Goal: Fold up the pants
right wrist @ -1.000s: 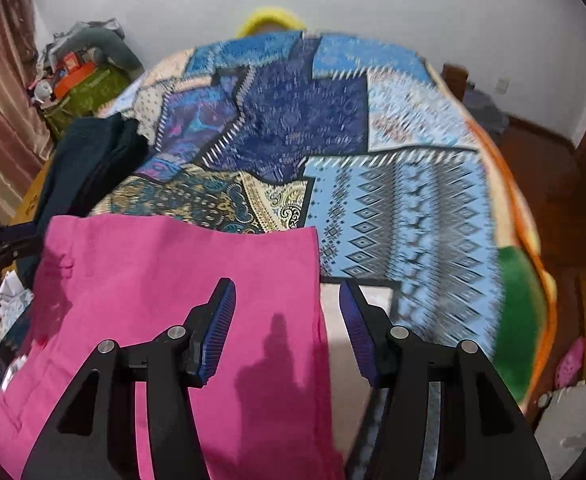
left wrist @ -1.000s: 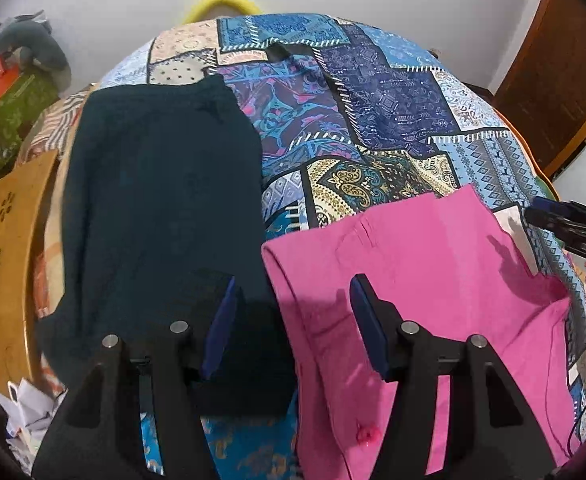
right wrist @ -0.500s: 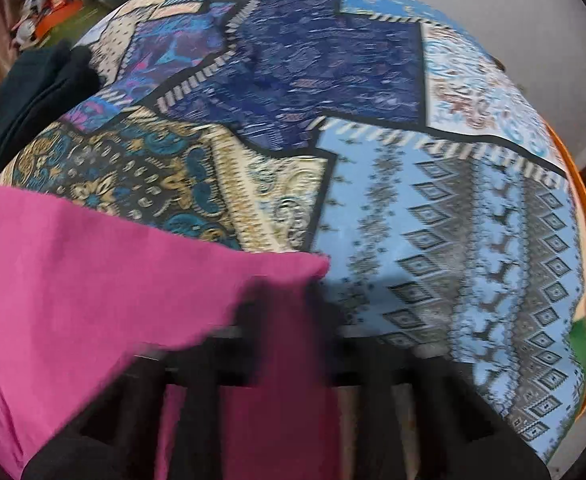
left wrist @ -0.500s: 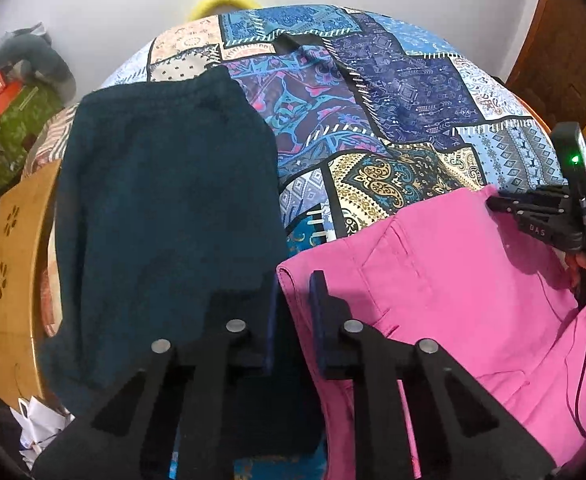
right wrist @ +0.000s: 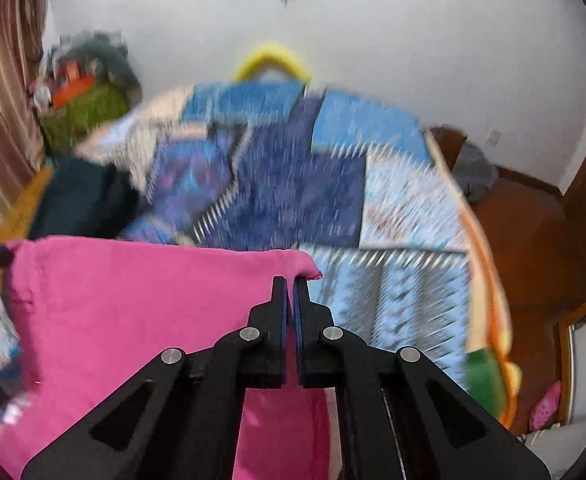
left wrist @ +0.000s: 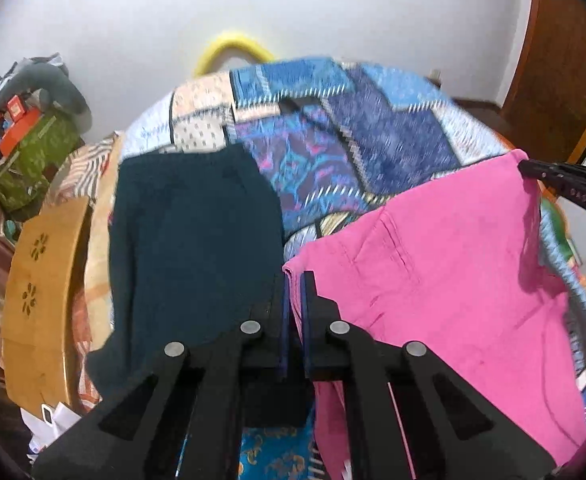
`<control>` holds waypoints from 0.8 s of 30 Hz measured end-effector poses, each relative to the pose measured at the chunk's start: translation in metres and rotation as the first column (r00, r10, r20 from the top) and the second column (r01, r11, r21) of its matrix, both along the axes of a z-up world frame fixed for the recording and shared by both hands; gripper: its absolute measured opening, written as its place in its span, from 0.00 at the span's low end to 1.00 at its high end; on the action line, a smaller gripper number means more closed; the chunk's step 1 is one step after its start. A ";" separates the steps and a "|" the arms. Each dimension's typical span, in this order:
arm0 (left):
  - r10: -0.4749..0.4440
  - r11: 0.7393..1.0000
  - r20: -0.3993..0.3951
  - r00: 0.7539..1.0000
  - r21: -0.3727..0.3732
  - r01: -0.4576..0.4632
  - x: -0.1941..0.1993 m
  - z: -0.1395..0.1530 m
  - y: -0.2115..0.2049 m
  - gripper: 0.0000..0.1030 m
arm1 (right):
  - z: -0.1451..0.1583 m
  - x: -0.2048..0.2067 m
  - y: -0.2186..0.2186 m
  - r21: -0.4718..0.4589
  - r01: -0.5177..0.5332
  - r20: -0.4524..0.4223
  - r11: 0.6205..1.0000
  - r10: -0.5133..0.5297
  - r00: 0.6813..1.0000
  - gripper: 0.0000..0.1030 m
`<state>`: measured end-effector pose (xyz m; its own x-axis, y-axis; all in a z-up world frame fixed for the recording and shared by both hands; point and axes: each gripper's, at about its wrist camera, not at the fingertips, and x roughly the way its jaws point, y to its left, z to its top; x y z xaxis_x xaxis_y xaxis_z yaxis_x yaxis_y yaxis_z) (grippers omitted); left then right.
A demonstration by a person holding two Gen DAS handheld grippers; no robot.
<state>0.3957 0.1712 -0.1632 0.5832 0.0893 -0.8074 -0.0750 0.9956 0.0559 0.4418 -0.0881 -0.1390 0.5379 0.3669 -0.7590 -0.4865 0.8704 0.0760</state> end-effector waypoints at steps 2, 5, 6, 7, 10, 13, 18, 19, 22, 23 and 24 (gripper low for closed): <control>-0.006 1.000 0.024 1.000 0.000 0.006 -0.009 0.014 -0.005 0.05 | 0.019 -0.010 -0.002 0.031 -0.001 0.022 1.000 0.000 1.000 0.02; -0.011 1.000 0.046 0.999 -0.002 0.011 -0.028 0.027 -0.015 0.05 | 0.037 -0.036 -0.011 0.036 -0.011 0.061 0.999 0.009 0.998 0.02; -0.013 1.000 0.049 0.999 -0.006 0.014 -0.032 0.028 -0.016 0.04 | 0.042 -0.049 -0.018 0.044 -0.013 0.067 0.999 0.010 0.998 0.02; -0.017 1.000 0.053 0.998 -0.010 0.018 -0.040 0.030 -0.019 0.04 | 0.042 -0.056 -0.021 0.050 -0.014 0.068 0.999 0.010 0.998 0.02; -0.026 1.000 0.055 0.998 -0.006 0.026 -0.057 0.032 -0.027 0.03 | 0.043 -0.081 -0.030 0.063 -0.019 0.070 0.998 0.014 0.997 0.02; -0.036 0.999 0.053 0.998 -0.012 0.037 -0.080 0.030 -0.035 0.03 | 0.042 -0.112 -0.041 0.050 -0.030 0.078 0.998 0.026 0.997 0.02; -0.071 0.997 0.046 0.996 0.018 0.070 -0.119 0.023 -0.056 0.03 | 0.030 -0.146 -0.057 0.038 -0.036 0.068 0.999 0.033 0.997 0.02; -0.078 0.997 0.042 0.996 0.017 0.077 -0.127 0.021 -0.060 0.03 | 0.028 -0.152 -0.061 0.038 -0.034 0.064 0.999 0.032 0.997 0.02; -0.085 0.996 0.024 0.996 0.019 0.085 -0.145 0.012 -0.068 0.03 | 0.018 -0.171 -0.069 0.029 -0.035 0.045 0.999 0.034 0.998 0.02; -0.088 0.996 0.015 0.996 0.017 0.087 -0.150 0.008 -0.070 0.03 | 0.013 -0.179 -0.073 0.024 -0.037 0.033 0.999 0.036 0.999 0.02; -0.090 0.996 0.004 0.996 0.015 0.090 -0.155 0.003 -0.072 0.03 | 0.009 -0.184 -0.075 0.022 -0.038 0.023 0.999 0.037 0.999 0.02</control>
